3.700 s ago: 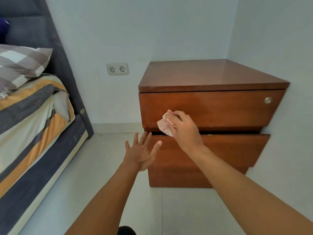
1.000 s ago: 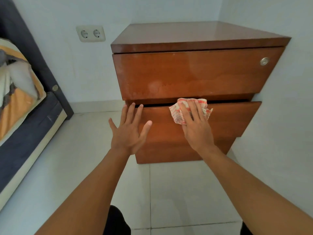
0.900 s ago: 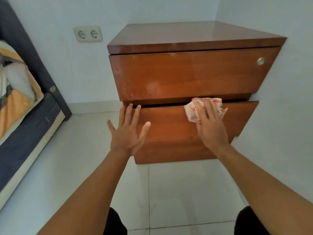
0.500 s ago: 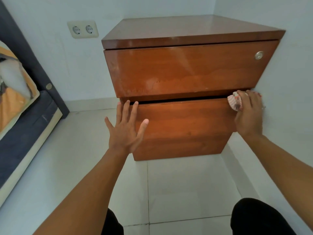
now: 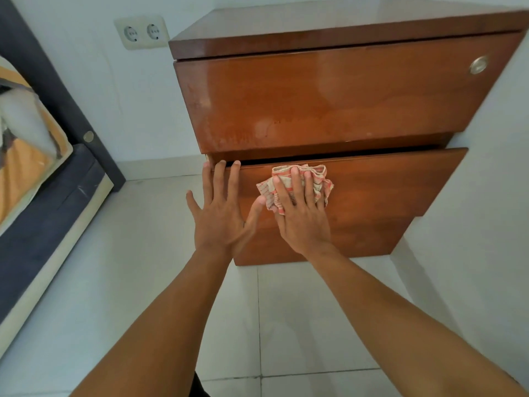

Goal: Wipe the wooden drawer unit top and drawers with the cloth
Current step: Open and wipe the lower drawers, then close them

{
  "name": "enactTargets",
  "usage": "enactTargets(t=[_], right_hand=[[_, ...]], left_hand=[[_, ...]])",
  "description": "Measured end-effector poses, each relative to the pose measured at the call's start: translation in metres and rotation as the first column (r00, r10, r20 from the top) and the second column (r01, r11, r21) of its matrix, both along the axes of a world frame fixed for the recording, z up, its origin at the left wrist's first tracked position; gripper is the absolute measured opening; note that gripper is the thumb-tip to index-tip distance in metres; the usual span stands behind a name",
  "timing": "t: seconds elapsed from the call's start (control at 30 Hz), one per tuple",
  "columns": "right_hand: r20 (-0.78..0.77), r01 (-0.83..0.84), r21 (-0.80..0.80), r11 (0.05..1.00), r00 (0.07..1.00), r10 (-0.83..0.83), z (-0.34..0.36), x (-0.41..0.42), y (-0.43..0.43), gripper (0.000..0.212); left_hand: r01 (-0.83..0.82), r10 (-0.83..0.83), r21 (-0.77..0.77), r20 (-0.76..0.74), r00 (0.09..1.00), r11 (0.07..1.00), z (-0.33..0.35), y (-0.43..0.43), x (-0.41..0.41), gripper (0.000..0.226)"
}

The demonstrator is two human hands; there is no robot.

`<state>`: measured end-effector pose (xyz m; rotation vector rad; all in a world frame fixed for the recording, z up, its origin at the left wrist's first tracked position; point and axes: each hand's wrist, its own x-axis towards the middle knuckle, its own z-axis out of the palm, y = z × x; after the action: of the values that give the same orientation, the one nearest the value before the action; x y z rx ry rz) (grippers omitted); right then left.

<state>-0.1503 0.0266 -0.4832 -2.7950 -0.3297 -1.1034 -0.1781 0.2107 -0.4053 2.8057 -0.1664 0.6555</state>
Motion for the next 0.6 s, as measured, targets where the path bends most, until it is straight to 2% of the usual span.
enactTargets(t=[0.07, 0.17, 0.4, 0.6], right_hand=[[0.007, -0.007, -0.034, 0.999, 1.000, 0.008, -0.002, 0.003, -0.022, 0.080], [0.013, 0.076, 0.010, 0.997, 0.997, -0.076, -0.004, 0.000, -0.067, 0.083], [-0.100, 0.186, 0.005, 0.983, 0.978, -0.184, -0.001, -0.015, -0.172, 0.081], [-0.148, 0.245, 0.003, 0.970, 0.959, -0.242, 0.002, -0.024, -0.215, 0.078]], left_hand=[[-0.008, 0.008, -0.016, 0.001, 1.000, 1.000, 0.000, -0.004, -0.001, 0.083], [-0.002, 0.003, -0.021, 0.010, 1.000, 1.000, 0.001, -0.005, -0.001, 0.085], [-0.005, 0.005, -0.009, -0.003, 1.000, 1.000, 0.004, -0.008, -0.003, 0.089], [-0.017, 0.016, -0.005, -0.008, 1.000, 1.000, 0.005, -0.008, -0.003, 0.091]])
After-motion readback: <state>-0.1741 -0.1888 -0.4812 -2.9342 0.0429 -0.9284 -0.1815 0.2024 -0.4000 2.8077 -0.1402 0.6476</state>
